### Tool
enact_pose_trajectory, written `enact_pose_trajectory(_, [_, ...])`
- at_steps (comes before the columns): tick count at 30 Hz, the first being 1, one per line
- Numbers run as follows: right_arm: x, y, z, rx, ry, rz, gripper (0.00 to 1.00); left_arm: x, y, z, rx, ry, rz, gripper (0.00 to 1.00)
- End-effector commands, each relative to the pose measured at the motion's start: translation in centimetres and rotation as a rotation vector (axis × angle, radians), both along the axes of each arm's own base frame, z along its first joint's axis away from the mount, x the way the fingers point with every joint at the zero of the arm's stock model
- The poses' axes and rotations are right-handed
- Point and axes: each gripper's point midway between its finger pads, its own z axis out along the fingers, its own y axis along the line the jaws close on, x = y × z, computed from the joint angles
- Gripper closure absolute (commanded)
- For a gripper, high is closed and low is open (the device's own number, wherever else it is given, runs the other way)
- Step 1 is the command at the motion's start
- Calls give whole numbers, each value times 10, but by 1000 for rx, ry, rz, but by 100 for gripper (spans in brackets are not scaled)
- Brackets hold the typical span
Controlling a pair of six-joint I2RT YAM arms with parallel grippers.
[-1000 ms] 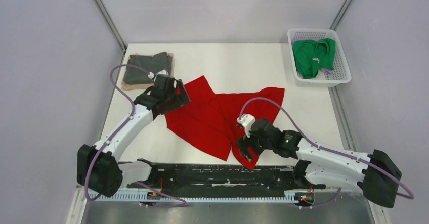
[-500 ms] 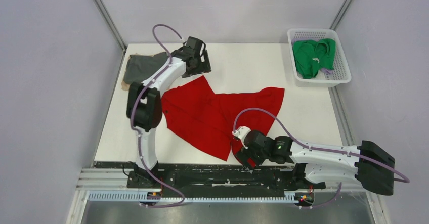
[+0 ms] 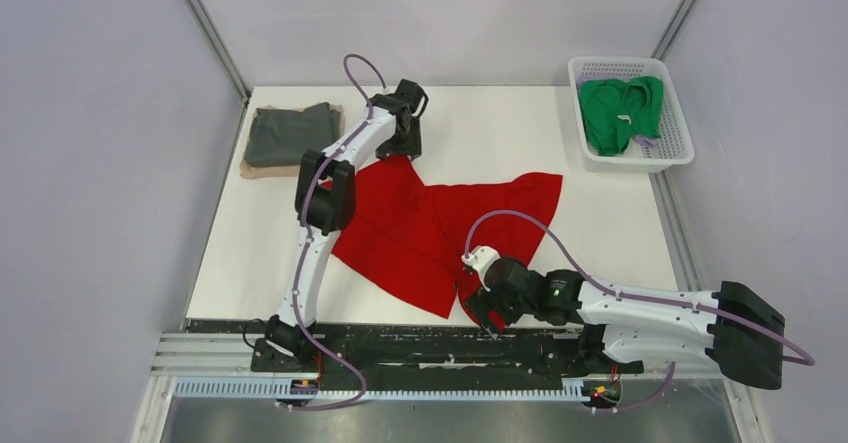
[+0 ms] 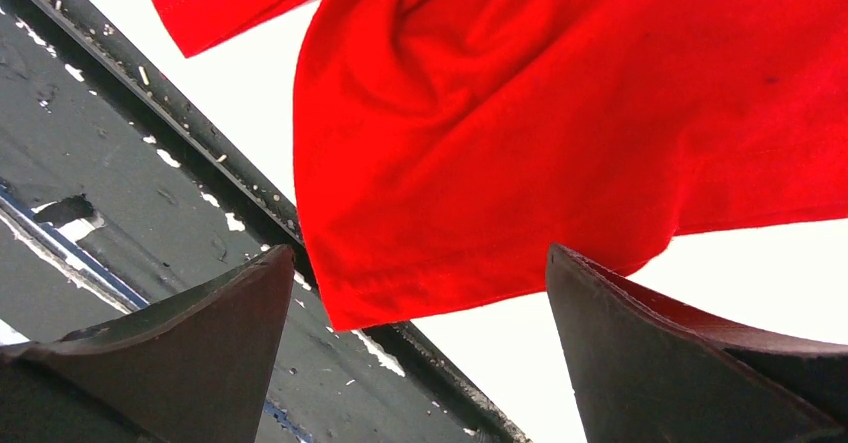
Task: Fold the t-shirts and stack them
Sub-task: Flatten out the tshirt
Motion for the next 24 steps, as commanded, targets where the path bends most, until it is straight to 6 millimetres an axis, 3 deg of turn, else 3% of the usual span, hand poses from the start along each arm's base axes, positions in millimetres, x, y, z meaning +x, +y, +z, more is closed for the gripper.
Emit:
enact_pose_trajectory(1, [0,0,-5,6,-4,-9,2,3,-1,0,28,-1,-19,29])
enact_pose_trajectory(12, [0,-5,-10,4,-6,-45,2,12,-4,-30,40,5,20,42])
enact_pose_trajectory(15, [0,-5,-11,8,-3,-51,2,8,2,-37,63,20,43,57])
enact_pose_trajectory(17, [-1,-7,-15,-3,4,-53,2,3,4,-43,74,39,45,73])
enact_pose_trajectory(19, [-1,-9,-17,-14,5,-58,3,-1,9,-45,97,49,51,98])
enact_pose_trajectory(24, [8,-21,-24,-90,-35,-97,6,-10,30,-29,175,28,90,98])
